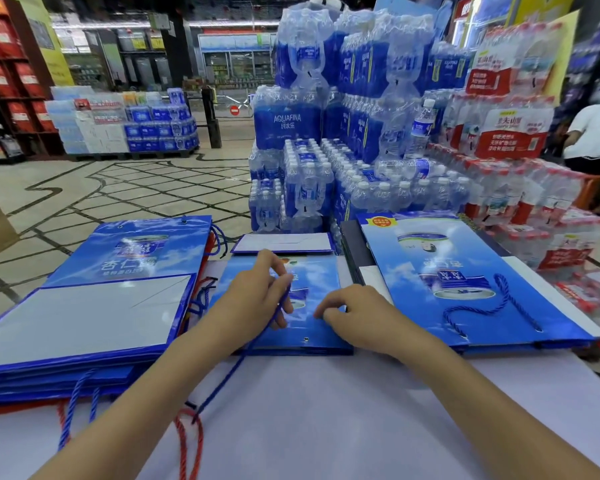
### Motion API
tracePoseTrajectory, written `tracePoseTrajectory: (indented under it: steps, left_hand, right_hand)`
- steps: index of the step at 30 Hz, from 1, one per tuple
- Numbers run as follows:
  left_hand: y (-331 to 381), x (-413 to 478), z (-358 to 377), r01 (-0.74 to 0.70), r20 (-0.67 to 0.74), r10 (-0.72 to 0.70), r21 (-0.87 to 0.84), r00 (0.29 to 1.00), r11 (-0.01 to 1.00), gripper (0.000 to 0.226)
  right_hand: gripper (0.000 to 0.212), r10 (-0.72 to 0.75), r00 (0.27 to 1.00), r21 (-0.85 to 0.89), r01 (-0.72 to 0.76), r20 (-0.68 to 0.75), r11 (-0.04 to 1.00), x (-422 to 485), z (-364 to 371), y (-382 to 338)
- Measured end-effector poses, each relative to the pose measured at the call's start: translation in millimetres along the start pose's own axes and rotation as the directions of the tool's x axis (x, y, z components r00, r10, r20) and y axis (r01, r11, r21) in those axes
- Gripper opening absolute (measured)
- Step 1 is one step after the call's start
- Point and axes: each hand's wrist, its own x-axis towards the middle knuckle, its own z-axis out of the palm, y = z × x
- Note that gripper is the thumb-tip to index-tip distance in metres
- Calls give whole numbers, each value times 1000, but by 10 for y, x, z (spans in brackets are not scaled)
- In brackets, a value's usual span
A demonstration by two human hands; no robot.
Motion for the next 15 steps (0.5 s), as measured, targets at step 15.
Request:
tracePoseTrajectory:
  steps: [15]
  left_hand:
    - [-124,237,176,17,-154,-53,-226,987,974,9]
  right_hand:
    - [25,-13,985,-190,-20,-171,982,69,331,-93]
